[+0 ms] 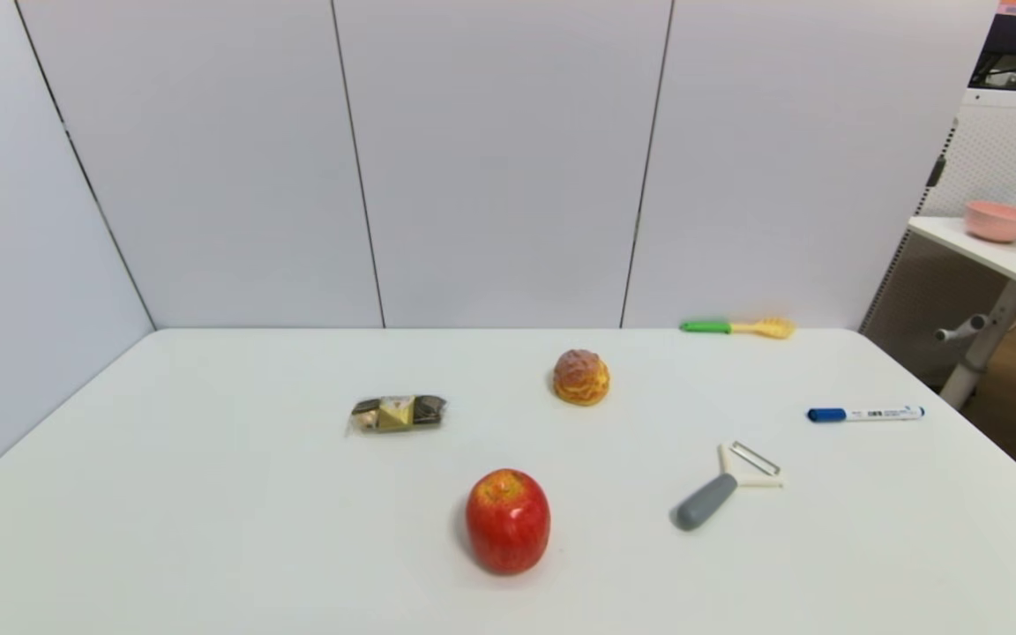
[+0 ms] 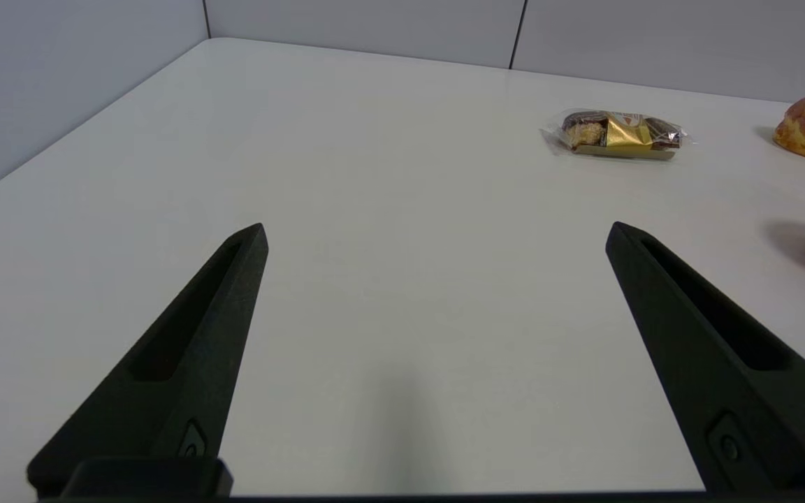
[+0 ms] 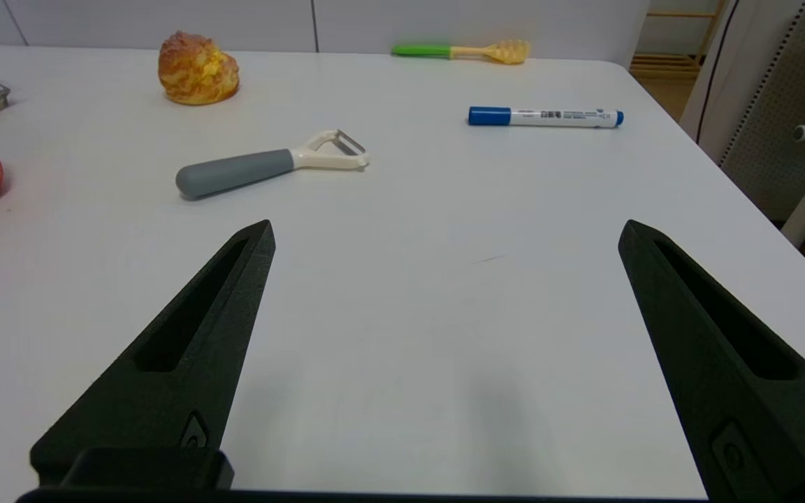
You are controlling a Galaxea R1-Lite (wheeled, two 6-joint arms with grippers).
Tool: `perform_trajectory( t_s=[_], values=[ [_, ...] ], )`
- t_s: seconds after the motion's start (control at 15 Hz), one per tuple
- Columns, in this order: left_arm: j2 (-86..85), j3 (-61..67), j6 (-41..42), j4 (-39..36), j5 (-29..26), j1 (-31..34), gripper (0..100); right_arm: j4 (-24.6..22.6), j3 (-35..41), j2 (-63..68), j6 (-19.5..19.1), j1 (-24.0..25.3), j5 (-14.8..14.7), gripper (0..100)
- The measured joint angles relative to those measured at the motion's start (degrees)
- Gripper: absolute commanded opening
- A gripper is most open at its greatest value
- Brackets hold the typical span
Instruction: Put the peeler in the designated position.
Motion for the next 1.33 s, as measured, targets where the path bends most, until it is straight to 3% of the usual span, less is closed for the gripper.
perform_trajectory(
  t_s=[1.0,1.33],
  values=[
    [0.02,0.0,0.2,-0.05,0.09,0.0,100,0.01,0.0,0.0,0.38,0.02,-0.11,100],
    [9.94,-7.08,9.47,1.57,-1.29,-0.85,100,0.0,0.0,0.0,0.4,0.02,-0.11,100]
  ],
)
